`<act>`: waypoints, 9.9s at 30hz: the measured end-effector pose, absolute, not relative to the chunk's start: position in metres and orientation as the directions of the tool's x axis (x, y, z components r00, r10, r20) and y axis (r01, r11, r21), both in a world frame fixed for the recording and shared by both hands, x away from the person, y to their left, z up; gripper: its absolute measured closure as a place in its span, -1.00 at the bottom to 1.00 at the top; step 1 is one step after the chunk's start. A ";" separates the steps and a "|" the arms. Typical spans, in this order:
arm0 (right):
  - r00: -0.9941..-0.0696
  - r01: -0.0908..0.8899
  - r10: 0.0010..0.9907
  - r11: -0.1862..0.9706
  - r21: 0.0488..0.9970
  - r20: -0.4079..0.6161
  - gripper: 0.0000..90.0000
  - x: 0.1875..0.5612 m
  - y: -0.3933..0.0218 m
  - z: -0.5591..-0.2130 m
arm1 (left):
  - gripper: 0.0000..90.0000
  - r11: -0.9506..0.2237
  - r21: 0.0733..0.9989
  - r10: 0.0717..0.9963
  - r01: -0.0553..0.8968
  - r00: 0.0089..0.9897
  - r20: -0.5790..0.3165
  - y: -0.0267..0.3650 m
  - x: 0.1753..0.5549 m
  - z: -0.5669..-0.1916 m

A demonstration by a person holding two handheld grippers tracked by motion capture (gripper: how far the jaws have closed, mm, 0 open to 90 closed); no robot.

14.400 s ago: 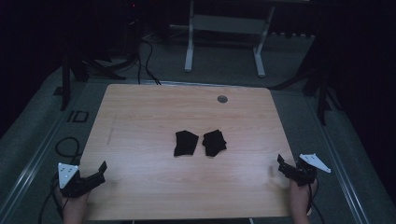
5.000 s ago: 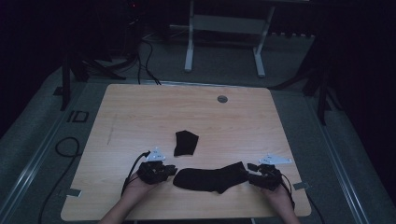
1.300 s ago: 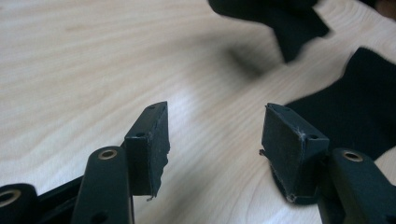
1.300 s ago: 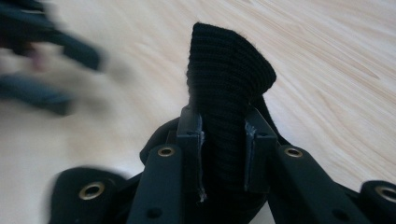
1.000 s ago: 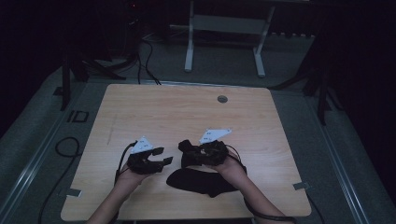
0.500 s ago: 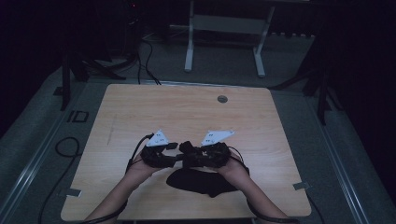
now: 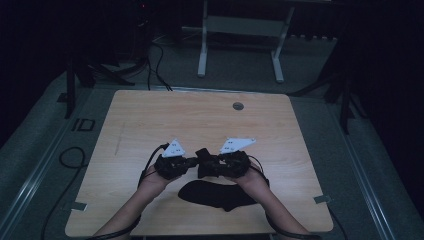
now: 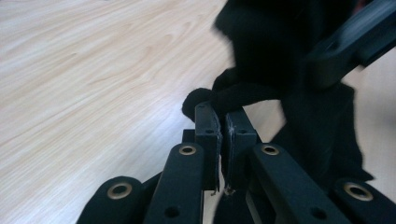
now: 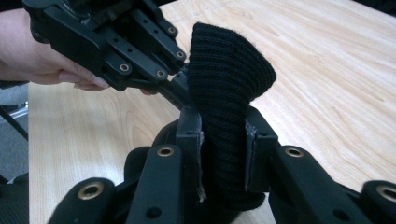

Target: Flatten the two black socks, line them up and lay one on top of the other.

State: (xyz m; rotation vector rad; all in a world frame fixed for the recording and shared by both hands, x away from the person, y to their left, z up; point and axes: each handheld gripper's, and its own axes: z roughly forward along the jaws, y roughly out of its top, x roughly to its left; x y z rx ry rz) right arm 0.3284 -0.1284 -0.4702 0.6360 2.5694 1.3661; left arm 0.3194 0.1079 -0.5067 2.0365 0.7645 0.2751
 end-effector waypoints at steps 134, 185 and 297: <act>-0.732 0.509 0.675 0.454 0.731 0.091 -0.14 0.335 -0.253 -0.521 | 0.12 -0.409 0.739 0.676 0.536 0.721 -0.148 0.133 0.306 -0.532; -0.697 0.462 0.716 0.408 0.787 0.038 0.88 0.326 -0.250 -0.479 | 0.91 -0.403 0.734 0.690 0.547 0.708 -0.149 0.137 0.313 -0.502; -0.534 0.578 0.842 0.303 0.758 0.071 -0.70 0.320 -0.349 -0.550 | -0.77 -0.204 0.778 0.837 0.594 0.518 -0.176 0.246 0.270 -0.568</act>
